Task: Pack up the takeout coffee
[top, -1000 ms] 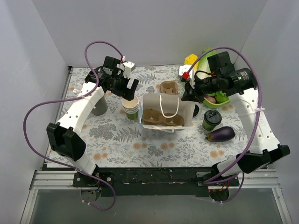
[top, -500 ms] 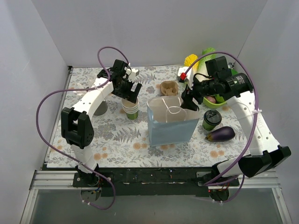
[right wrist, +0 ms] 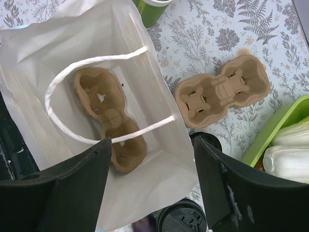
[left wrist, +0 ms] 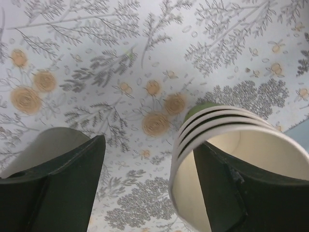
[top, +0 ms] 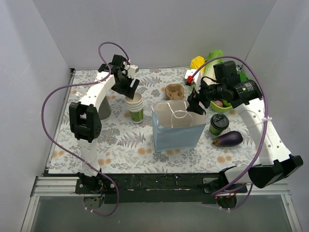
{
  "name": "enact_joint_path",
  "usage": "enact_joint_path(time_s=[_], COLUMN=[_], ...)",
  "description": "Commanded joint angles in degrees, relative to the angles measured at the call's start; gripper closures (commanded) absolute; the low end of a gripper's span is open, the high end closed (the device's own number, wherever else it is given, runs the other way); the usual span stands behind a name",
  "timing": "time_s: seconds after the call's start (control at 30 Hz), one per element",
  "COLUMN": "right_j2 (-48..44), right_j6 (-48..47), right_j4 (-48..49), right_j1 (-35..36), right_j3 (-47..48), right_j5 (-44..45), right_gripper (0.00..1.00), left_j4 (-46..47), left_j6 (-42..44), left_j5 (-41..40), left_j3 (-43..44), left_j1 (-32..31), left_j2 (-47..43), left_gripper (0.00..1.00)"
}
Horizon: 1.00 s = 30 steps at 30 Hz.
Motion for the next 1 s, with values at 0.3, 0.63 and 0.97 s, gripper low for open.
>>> enact_joint_path(time_s=[0.3,0.63,0.97], right_j2=[-1.34,-1.43,-2.31], right_j6=[1.01,0.92,0.75], right_j4=[4.55,5.43,5.78], right_j1=[-0.09,-0.09,-0.09], right_j3=[-1.42,-2.13,-3.44], right_j5=[1.80,2.24,3.56], right_gripper=[0.24,0.24,0.24], left_j4=[-16.21,-14.28,-11.99], left_j6=[6.48,2.43,0.41], left_j5=[17.13,16.99,9.94], left_j3=[14.62,11.96,16.61], left_j1=[2.41,2.41,3.11], left_j2=[9.00,6.71,7.50], left_gripper=[0.42,0.64,0.98])
